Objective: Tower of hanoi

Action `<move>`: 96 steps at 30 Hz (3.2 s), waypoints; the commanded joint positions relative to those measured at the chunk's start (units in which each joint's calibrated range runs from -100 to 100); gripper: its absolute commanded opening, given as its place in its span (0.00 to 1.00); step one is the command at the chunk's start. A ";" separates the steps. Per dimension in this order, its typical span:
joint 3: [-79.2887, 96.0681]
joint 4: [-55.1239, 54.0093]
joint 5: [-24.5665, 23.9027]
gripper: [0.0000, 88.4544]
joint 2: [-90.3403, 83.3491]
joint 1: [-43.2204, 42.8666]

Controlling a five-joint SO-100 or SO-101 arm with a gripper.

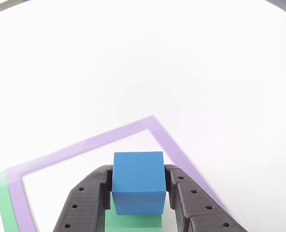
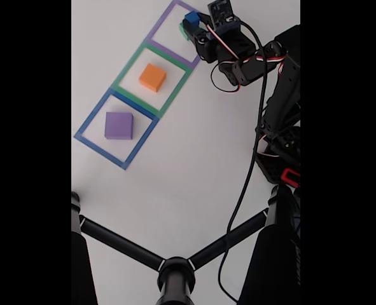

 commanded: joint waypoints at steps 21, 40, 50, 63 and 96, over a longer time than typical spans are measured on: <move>-0.91 7.58 0.00 0.23 -10.91 -0.37; -33.45 96.16 0.00 0.00 -55.57 -10.34; -61.82 132.84 0.00 0.00 -56.61 -18.97; -69.00 141.51 0.00 0.00 -56.05 -27.41; 2.18 60.53 0.00 0.47 -57.75 -21.08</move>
